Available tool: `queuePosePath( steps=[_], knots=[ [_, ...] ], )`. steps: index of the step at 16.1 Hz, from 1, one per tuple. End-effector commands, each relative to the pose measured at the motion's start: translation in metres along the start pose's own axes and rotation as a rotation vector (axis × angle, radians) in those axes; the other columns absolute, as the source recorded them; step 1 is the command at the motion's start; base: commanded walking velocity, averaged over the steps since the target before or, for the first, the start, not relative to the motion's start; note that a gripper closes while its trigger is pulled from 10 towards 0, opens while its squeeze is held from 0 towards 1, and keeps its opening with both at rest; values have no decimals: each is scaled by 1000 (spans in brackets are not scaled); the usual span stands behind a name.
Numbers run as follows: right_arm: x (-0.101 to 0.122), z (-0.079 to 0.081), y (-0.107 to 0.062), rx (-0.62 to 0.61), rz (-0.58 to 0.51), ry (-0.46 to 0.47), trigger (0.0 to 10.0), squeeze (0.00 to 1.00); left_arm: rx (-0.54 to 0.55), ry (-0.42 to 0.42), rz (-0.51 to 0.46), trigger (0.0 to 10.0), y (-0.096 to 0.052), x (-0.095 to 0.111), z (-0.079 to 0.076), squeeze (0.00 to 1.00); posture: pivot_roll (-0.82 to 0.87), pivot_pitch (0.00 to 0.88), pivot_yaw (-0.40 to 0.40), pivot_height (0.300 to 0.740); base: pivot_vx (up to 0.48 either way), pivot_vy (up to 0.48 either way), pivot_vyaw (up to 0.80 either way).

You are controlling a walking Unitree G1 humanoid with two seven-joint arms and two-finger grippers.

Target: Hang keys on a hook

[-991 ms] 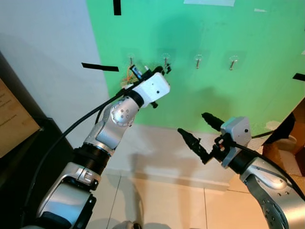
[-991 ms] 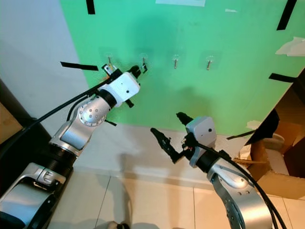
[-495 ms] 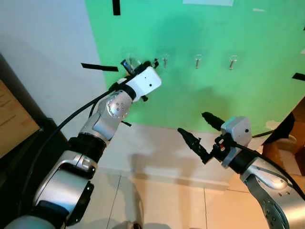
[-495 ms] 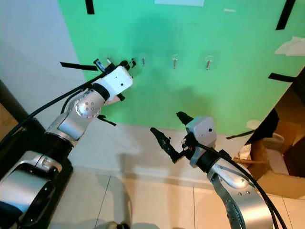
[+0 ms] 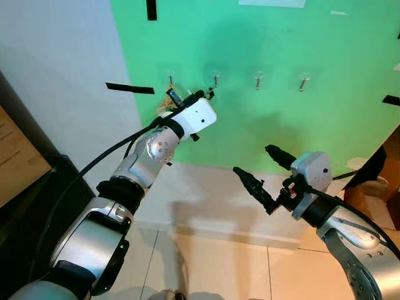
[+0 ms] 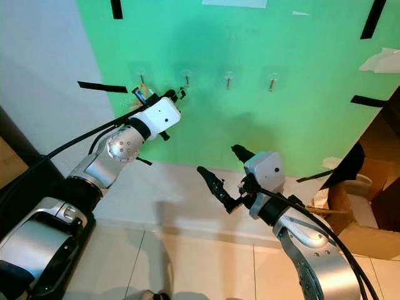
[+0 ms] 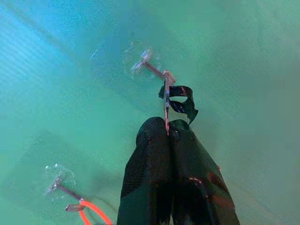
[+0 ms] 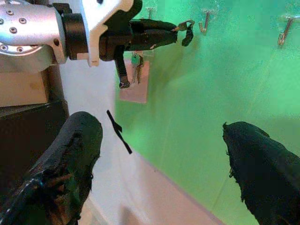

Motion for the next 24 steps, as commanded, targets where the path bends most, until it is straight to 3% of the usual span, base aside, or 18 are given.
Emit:
queuePosePath(
  steps=[1,4,8,18,24],
  knots=[
    [5,2,-2,9,-15,-10,10000,0,46,21,-7,10000,4,2,14,0,-281,0,74,740,0,0,0],
    [6,1,-3,5,-16,-11,10000,0,84,17,-36,10000,9,10,26,0,-279,0,75,740,0,0,0],
    [7,1,-1,2,-20,-14,10000,0,93,3,-73,10000,13,21,28,0,-281,0,81,740,0,0,0],
    [10,3,1,-2,-34,-16,10000,0,-15,16,-7,10000,14,5,2,0,-295,0,103,740,0,0,0],
    [9,5,0,0,-35,-14,10000,0,-29,18,-7,10000,3,-3,-8,0,-289,0,95,740,0,0,0]
  ],
)
Point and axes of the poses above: a point about 5 cm out from each wrist's last joint towards the gripper, its own y axis pointing out of the wrist towards the gripper, its own x axis along the axis of the wrist's last joint, z = x × y, the point moved 4 cm from there along y, pointing out of the wrist towards the gripper, and after that the axes turned 9 degrees about y, right-handed, at the moved point
